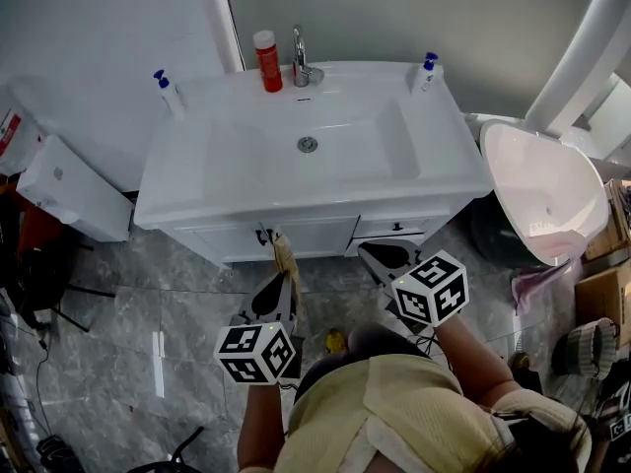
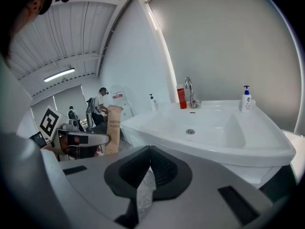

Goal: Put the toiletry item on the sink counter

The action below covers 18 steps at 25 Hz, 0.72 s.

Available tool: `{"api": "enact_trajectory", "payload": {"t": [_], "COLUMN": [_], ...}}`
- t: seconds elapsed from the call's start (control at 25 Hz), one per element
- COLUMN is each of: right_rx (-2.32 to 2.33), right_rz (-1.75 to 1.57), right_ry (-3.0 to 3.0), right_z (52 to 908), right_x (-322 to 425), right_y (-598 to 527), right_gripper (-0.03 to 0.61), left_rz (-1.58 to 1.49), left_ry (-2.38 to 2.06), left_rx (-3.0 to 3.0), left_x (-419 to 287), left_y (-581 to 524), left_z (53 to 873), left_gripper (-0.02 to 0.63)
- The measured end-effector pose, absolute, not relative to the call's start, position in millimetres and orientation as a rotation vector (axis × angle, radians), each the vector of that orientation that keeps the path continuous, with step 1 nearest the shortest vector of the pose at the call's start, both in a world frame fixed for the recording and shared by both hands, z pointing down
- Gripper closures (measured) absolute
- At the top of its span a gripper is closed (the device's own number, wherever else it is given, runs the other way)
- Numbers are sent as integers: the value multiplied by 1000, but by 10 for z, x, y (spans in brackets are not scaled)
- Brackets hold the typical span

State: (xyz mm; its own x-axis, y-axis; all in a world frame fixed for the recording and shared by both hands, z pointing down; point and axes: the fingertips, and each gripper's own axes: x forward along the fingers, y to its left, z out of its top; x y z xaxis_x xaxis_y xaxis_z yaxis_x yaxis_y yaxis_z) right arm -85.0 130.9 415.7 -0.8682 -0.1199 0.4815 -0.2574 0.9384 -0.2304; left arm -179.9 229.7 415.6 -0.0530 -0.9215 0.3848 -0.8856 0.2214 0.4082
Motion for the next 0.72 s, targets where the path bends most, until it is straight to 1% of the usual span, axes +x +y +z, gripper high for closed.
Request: {"api": "enact_trajectory", "payload": {"t": [0.36, 0.72], "right_rx": [352, 379], "right_rz": [446, 474], "right_ry": [-2625, -2642], "right_z": [4190, 4180], "right_x": [-907, -982], "right_y": [1009, 507], "right_gripper": [552, 553], "left_rz": [-55, -48], "left_ry": [-1907, -1885], "left_rx": [1678, 1727], "left_x": [-1926, -1913], "left_y": [2036, 1492], "left_z": [4172, 4062], "left_gripper": [572, 572]}}
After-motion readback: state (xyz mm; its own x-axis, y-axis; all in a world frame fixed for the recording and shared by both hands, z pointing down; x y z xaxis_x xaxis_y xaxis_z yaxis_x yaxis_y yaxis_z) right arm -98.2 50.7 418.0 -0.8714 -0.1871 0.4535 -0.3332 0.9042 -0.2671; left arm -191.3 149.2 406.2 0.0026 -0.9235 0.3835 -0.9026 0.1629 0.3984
